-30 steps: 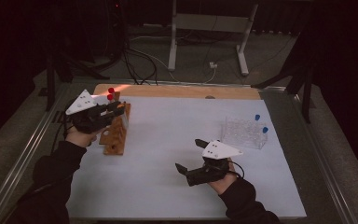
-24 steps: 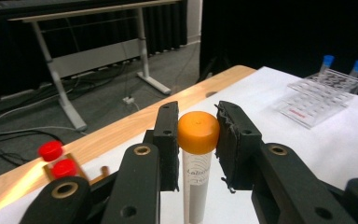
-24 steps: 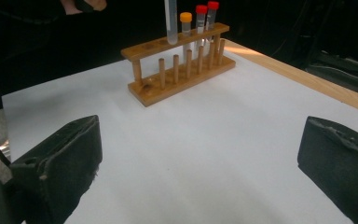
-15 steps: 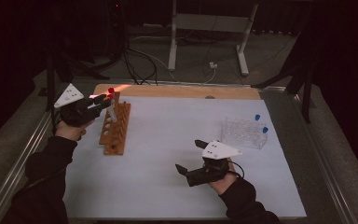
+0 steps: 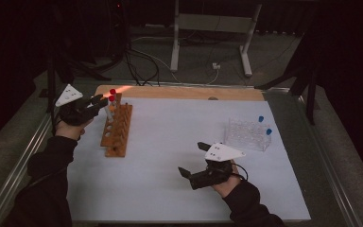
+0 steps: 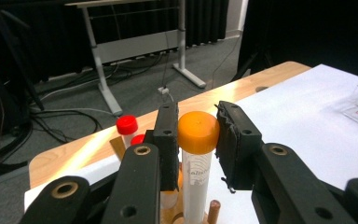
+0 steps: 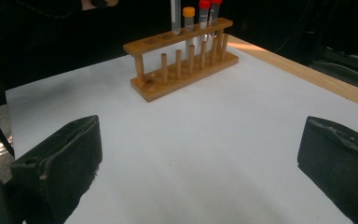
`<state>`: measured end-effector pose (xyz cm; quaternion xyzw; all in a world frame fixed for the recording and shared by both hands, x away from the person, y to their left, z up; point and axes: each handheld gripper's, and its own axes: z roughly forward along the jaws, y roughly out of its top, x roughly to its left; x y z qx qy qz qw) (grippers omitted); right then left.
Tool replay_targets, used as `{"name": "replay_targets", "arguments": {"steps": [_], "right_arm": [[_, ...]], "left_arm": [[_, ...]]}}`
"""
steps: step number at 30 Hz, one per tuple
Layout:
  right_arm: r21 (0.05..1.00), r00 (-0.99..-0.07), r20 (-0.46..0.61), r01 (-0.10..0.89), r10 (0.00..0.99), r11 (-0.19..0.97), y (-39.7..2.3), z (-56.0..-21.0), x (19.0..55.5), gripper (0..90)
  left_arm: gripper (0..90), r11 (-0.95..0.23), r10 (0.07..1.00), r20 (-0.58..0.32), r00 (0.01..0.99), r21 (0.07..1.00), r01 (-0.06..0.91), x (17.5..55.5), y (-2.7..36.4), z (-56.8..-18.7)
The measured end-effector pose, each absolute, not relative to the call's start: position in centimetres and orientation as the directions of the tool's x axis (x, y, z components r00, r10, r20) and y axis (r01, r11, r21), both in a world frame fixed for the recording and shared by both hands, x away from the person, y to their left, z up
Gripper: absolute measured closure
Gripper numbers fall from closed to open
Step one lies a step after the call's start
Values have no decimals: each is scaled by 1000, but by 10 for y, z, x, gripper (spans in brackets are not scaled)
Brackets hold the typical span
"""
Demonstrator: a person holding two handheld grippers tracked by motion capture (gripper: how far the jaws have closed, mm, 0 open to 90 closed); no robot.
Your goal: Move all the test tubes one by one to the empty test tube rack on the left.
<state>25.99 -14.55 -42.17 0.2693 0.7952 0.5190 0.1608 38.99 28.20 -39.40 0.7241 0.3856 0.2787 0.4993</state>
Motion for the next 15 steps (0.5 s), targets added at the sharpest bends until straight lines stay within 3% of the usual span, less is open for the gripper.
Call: {"name": "replay_targets", "arguments": {"steps": [15], "right_arm": [[911,-803,25,263,595,317,-146,-421,260,0]], "left_arm": [[717,-192,852,-16,524,921,340,395,285,-423]]}}
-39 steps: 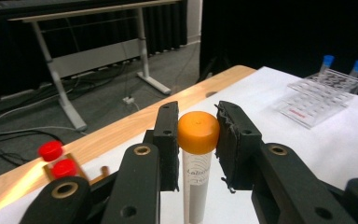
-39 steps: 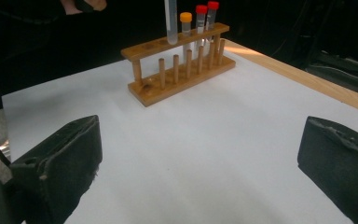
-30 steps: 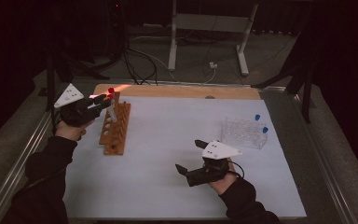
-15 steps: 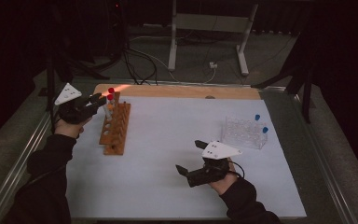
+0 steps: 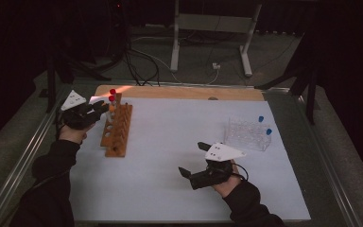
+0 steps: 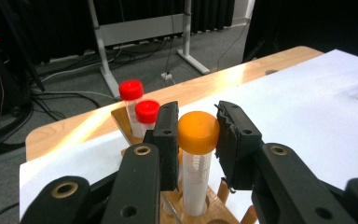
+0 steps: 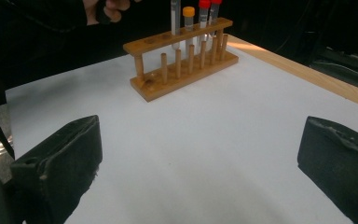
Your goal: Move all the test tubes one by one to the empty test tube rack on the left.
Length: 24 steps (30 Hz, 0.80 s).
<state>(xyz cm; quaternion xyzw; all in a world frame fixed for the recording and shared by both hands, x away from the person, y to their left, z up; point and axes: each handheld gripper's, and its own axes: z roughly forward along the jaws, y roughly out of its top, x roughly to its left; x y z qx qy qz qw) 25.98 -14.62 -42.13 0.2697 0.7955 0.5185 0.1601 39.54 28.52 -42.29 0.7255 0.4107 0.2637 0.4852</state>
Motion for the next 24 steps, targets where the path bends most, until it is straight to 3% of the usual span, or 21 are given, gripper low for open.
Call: {"name": "replay_targets", "arguments": {"steps": [24], "right_arm": [[910,-808,23,261,589,323,-146,-421,259,0]], "left_arm": [[715,-184,861,-25,507,915,359,393,283,-455]]}}
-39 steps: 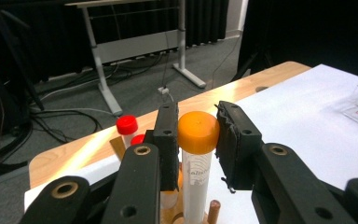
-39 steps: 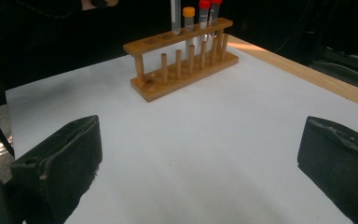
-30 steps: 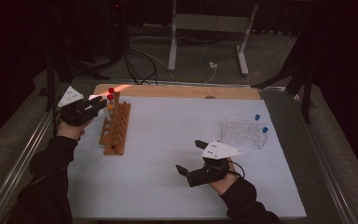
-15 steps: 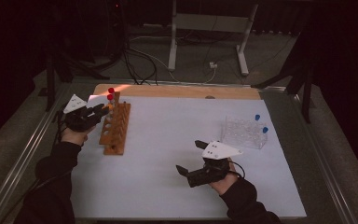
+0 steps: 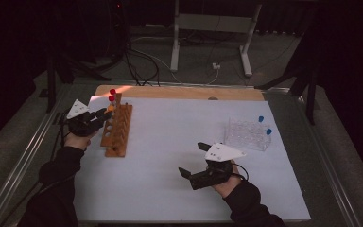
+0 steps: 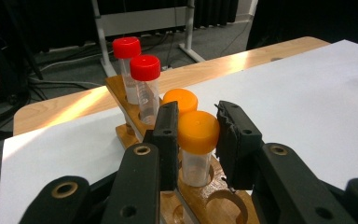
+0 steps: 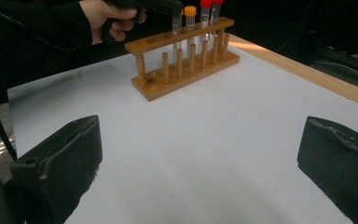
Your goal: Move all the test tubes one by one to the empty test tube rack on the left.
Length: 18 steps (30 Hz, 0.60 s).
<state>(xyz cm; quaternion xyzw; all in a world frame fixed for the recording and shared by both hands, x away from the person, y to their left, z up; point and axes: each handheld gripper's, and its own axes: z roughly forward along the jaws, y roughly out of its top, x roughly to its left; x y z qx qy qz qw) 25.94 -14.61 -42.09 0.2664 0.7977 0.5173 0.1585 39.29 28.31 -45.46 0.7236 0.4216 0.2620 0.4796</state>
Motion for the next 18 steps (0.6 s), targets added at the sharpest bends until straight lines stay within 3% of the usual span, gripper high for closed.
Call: {"name": "replay_targets", "arguments": {"steps": [5,14,18], "right_arm": [[910,-809,27,263,588,320,-146,-421,260,0],[912,-803,21,260,596,318,-151,-417,261,0],[917,-811,3,236,584,323,-157,-414,264,0]], "left_arm": [[700,-190,853,-31,521,911,366,392,284,-455],[240,-156,815,-70,575,929,335,375,284,-432],[121,-169,767,-82,636,931,324,359,277,-425]]}}
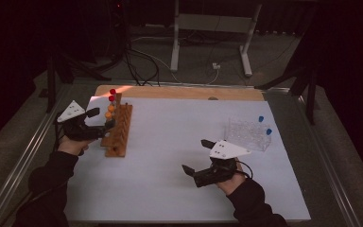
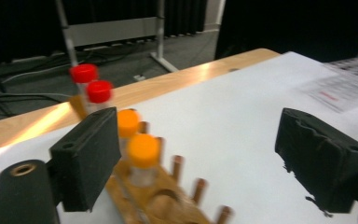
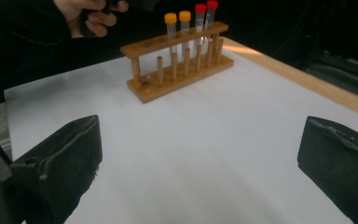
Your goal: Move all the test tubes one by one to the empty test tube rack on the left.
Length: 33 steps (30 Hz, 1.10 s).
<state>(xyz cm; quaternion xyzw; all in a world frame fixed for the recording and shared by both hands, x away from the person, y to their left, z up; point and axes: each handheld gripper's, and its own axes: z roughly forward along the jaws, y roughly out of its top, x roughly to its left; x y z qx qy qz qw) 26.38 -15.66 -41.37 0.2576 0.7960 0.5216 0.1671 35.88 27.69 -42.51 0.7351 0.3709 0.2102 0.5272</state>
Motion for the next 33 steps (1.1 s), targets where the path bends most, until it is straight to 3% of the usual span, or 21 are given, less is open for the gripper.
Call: {"name": "replay_targets", "arguments": {"steps": [5,16,33], "right_arm": [[923,-805,-23,211,593,322,-167,-408,267,0],[941,-700,-44,210,713,264,-219,-393,281,0],[931,-447,-34,312,894,192,-325,-404,296,0]], "left_arm": [[22,-164,706,-99,701,940,299,339,267,-422],[17,-161,602,-133,787,946,283,305,240,-432],[17,-173,551,-151,821,942,289,293,226,-443]]}}
